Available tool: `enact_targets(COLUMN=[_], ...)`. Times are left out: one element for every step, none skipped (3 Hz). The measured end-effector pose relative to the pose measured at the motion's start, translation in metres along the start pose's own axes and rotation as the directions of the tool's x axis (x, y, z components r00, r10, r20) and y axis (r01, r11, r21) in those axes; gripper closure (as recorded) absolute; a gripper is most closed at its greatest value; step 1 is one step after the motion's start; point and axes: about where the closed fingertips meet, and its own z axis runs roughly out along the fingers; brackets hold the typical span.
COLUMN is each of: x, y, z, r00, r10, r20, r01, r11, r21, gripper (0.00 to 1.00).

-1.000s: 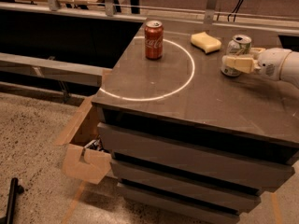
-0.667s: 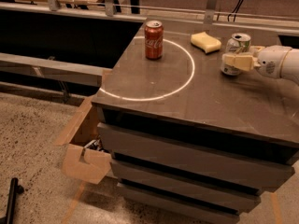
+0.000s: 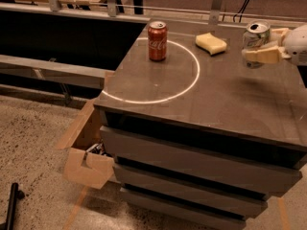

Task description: Knock 7up can over

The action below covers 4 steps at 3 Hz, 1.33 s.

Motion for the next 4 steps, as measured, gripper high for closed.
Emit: enact_targets(x=[-0.04, -0.028, -0.029, -0.028], y=[0.045, 0.069, 0.07, 0.078], z=[-0.023, -0.029, -0.026, -0.018], r00=[0.929, 0.772, 0.762, 0.737], r10=[-0.371, -0.636, -0.647, -0.676], r20=[-0.003, 0.02, 0.037, 0.028], r01=[0.365, 0.602, 0.618, 0.636], r11=[0.9147, 0.72, 0.7083, 0.6775], r21=[-0.175, -0.346, -0.341, -0.37], gripper=[1.0, 1.0, 1.0, 1.0])
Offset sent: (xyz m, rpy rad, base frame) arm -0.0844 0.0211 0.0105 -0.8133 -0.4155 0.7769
